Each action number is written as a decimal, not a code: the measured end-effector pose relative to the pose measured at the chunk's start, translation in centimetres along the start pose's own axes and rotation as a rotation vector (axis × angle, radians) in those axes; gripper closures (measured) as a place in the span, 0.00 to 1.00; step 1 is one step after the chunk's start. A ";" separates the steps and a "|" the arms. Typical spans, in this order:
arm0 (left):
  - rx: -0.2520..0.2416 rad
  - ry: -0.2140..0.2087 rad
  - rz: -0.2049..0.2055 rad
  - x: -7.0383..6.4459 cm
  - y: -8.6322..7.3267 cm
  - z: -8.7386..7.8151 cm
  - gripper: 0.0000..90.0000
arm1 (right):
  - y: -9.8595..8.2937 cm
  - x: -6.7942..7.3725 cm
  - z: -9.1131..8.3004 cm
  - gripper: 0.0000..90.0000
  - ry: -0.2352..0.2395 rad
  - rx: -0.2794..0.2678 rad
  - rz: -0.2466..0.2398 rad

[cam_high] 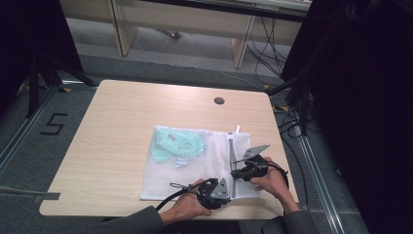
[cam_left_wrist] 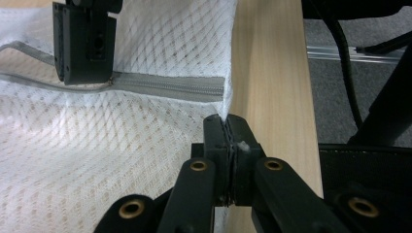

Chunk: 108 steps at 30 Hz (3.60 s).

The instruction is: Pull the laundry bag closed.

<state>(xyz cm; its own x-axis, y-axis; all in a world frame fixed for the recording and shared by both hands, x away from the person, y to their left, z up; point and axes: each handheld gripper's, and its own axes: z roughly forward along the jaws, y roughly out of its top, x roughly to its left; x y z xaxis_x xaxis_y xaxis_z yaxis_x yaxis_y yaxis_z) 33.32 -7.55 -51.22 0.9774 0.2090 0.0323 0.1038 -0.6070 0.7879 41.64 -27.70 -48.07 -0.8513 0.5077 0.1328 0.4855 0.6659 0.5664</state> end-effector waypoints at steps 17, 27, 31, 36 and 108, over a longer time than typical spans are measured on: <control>0.014 -0.004 0.003 0.1 0.0 -0.1 0.98 | 0.7 -1.4 0.4 0.96 -0.021 -0.004 0.004; 0.005 -0.003 0.008 0.1 0.0 -0.2 0.98 | 1.0 -1.6 0.3 0.96 -0.025 -0.007 -0.004; 0.002 0.000 0.008 0.2 0.0 -0.1 0.98 | 1.1 -1.6 0.3 0.96 -0.026 -0.004 0.004; 0.000 -0.001 0.002 0.1 0.0 -0.1 0.98 | 1.2 -1.7 0.3 0.96 -0.030 -0.005 -0.003; -0.016 -0.013 0.004 -0.2 0.2 -0.4 0.99 | 3.6 -6.1 1.7 0.97 -0.134 -0.044 0.029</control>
<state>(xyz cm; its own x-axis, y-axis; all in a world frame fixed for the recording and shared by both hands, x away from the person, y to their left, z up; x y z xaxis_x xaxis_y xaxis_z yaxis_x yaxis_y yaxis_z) 33.11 -7.40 -50.81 0.9802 0.1961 0.0276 0.0968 -0.5958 0.7973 48.92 -27.46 -48.19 -0.8012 0.5970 0.0416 0.4982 0.6268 0.5991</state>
